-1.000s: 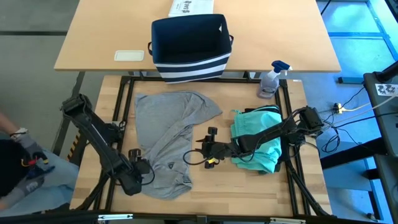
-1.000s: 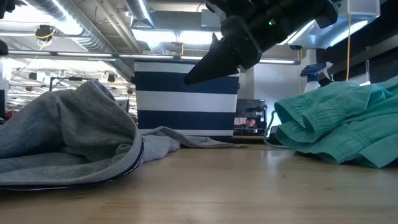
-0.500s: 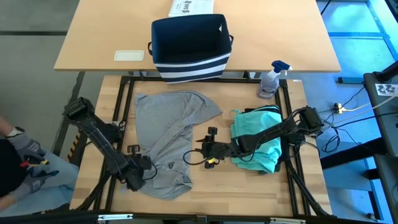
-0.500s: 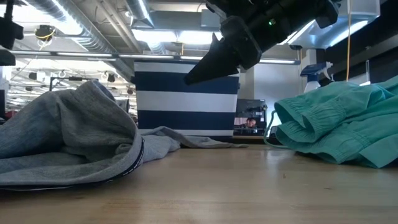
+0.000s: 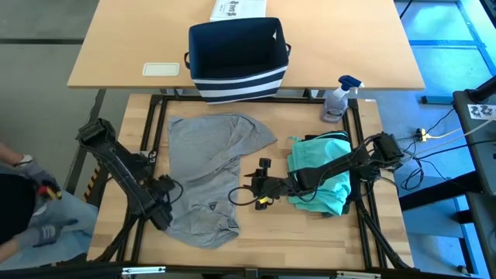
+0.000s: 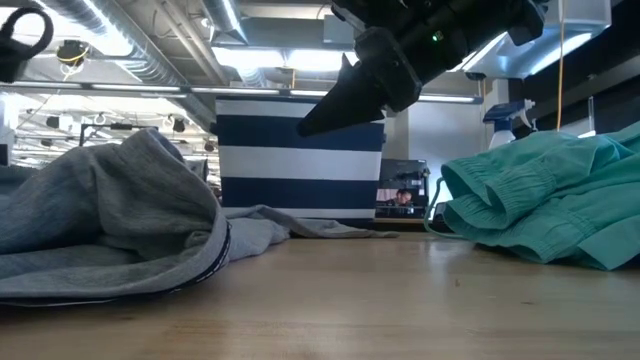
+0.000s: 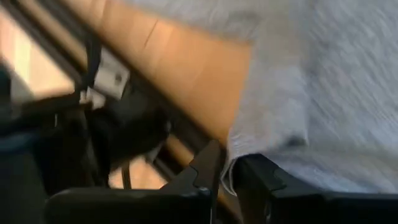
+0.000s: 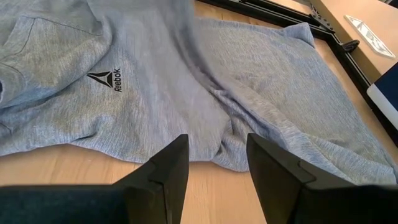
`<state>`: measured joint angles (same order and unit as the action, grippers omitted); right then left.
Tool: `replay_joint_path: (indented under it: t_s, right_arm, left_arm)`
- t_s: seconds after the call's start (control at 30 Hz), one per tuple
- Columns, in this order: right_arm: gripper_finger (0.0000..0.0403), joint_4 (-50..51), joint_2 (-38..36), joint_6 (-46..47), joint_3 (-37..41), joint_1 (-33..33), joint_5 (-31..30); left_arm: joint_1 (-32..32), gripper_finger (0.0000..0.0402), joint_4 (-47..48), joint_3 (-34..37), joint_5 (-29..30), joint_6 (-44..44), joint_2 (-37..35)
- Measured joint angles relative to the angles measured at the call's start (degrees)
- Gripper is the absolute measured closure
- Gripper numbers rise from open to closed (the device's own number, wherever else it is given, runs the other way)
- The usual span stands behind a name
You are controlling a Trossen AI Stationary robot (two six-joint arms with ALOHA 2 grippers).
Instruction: Fold Laundry from Bin
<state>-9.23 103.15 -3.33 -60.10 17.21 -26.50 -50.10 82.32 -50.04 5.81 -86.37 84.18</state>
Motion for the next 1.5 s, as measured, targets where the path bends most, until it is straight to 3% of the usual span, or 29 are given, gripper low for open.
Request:
replay_joint_path:
  t_s: [0.23, 0.5, 0.77, 0.93, 1.2, 1.5]
  right_arm:
    - [0.0243, 0.0, 0.0, -0.1, 0.0, 0.0, 0.0]
    - [0.0243, 1.9, 0.0, -1.3, 0.0, -0.4, -6.0]
    - [0.0243, 2.3, 0.0, 0.0, 0.0, -1.6, -4.8]
    - [0.0243, 2.3, 0.0, 0.1, 0.0, -1.5, -4.5]
    - [0.0243, 2.3, 0.0, 0.1, 0.0, -1.5, -3.9]
    - [0.0243, 2.2, 0.0, 0.1, 0.0, -1.5, -3.4]
  left_arm:
    - [0.1, 0.0354, -0.4, 0.0, -6.7, 1.4, 0.0]
    - [0.8, 0.0303, -0.7, 0.0, -6.8, 5.8, 0.0]
    - [1.9, 0.0252, -0.2, -0.7, -5.9, 6.0, 0.0]
    - [2.0, 0.0233, -0.2, -4.9, -3.8, 6.0, 0.0]
    - [-0.1, 0.0227, -0.3, -14.6, 14.4, 6.0, 0.0]
    - [2.5, 0.0229, 5.2, -15.3, 20.8, 6.6, -0.8]
